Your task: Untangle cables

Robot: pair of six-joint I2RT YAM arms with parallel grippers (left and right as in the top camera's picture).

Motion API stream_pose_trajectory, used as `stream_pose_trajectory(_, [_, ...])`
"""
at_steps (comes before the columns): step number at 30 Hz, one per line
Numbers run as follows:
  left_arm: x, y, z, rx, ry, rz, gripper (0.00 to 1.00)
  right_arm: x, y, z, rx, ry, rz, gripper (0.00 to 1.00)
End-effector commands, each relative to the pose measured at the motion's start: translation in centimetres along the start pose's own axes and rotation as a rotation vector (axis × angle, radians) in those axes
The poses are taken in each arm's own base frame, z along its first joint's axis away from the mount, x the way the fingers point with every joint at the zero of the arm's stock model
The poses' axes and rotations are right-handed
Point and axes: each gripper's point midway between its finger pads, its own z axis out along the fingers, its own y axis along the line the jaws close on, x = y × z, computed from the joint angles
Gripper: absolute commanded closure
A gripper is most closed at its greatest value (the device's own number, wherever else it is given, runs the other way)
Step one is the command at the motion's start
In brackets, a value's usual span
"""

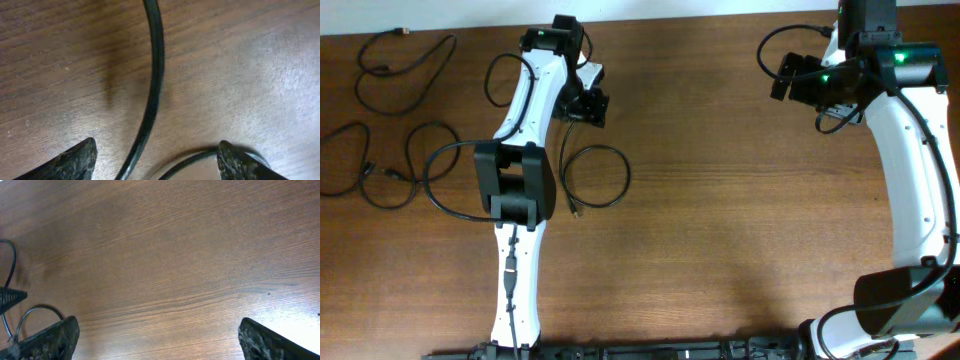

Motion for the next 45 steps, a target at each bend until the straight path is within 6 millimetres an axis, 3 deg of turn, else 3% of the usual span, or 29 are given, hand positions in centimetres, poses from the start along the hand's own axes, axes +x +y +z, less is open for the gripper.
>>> stream_pose_trajectory(1, [1.2, -1.6, 0.1, 0.016, 0.055, 0.221, 0.27, 0.1, 0.0, -0.2, -0.003, -0.003, 0.013, 0.01])
stream_pose_trajectory(5, [2.5, -4.0, 0.3, 0.025, 0.115, 0.360, 0.29, 0.1, 0.0, -0.2, -0.003, -0.003, 0.013, 0.01])
stream_pose_trajectory(8, [3.5, -4.1, 0.9, -0.012, 0.172, 0.421, 0.25, 0.1, 0.0, -0.2, -0.003, -0.003, 0.013, 0.01])
stream_pose_trajectory(13, [7.4, -3.7, 5.1, 0.037, 0.313, 0.496, 0.20, 0.1, 0.0, -0.2, -0.003, -0.002, 0.013, 0.01])
stream_pose_trajectory(14, [7.5, -3.7, 5.4, 0.038, 0.313, 0.496, 0.20, 0.1, 0.0, -0.2, -0.003, -0.003, 0.013, 0.01])
stream_pose_trajectory(16, [7.0, -3.6, 5.7, 0.024, 0.291, 0.470, 0.32, 0.1, 0.0, -0.2, -0.003, -0.002, 0.013, 0.01])
stream_pose_trajectory(18, [6.0, -2.0, 5.8, -0.095, 0.265, 0.332, 0.43, 0.1, 0.0, -0.2, -0.003, -0.002, 0.013, 0.01])
stream_pose_trajectory(20, [5.9, -1.2, 5.7, -0.165, 0.269, 0.277, 0.43, 0.1, 0.0, -0.2, -0.003, -0.003, 0.013, 0.01])
stream_pose_trajectory(23, [5.7, -1.5, 5.7, -0.191, 0.258, 0.220, 0.42, 0.1, 0.0, -0.2, -0.003, -0.002, 0.013, 0.01])
stream_pose_trajectory(24, [5.3, -0.5, 5.6, -0.263, 0.243, 0.164, 0.41, 0.1, 0.0, -0.2, -0.003, -0.002, 0.013, 0.01])
stream_pose_trajectory(26, [4.4, 0.3, 5.5, -0.311, 0.193, 0.058, 0.51, 0.1, 0.0, -0.2, -0.003, -0.003, 0.013, 0.01])
stream_pose_trajectory(28, [4.3, 2.0, 5.3, -0.323, 0.162, -0.108, 0.75, 0.1, 0.0, -0.2, -0.003, -0.003, 0.013, 0.01])
stream_pose_trajectory(30, [4.5, 3.0, 5.2, -0.322, 0.163, -0.132, 0.83, 0.1, 0.0, -0.2, -0.003, -0.003, 0.013, 0.01])
stream_pose_trajectory(32, [4.3, 3.0, 4.9, -0.306, 0.153, -0.152, 1.00, 0.1, 0.0, -0.2, -0.003, -0.003, 0.012, 0.01])
stream_pose_trajectory(36, [2.1, 3.3, 0.8, -0.273, 0.035, -0.233, 1.00, 0.1, 0.0, -0.2, -0.003, -0.003, 0.013, 0.01])
stream_pose_trajectory(38, [0.9, 4.1, -3.3, -0.212, -0.067, -0.276, 1.00, 0.1, 0.0, -0.2, -0.003, -0.003, 0.013, 0.01])
stream_pose_trajectory(40, [0.9, 5.1, -5.6, -0.210, -0.112, -0.303, 1.00, 0.1, 0.0, -0.2, -0.003, -0.003, 0.013, 0.01])
stream_pose_trajectory(43, [0.9, 6.0, -11.1, -0.218, -0.225, -0.330, 1.00, 0.1, 0.0, -0.2, -0.003, -0.003, 0.013, 0.01])
stream_pose_trajectory(45, [1.1, 6.3, -15.9, -0.227, -0.332, -0.343, 1.00, 0.1, 0.0, -0.2, -0.003, -0.002, 0.013, 0.01])
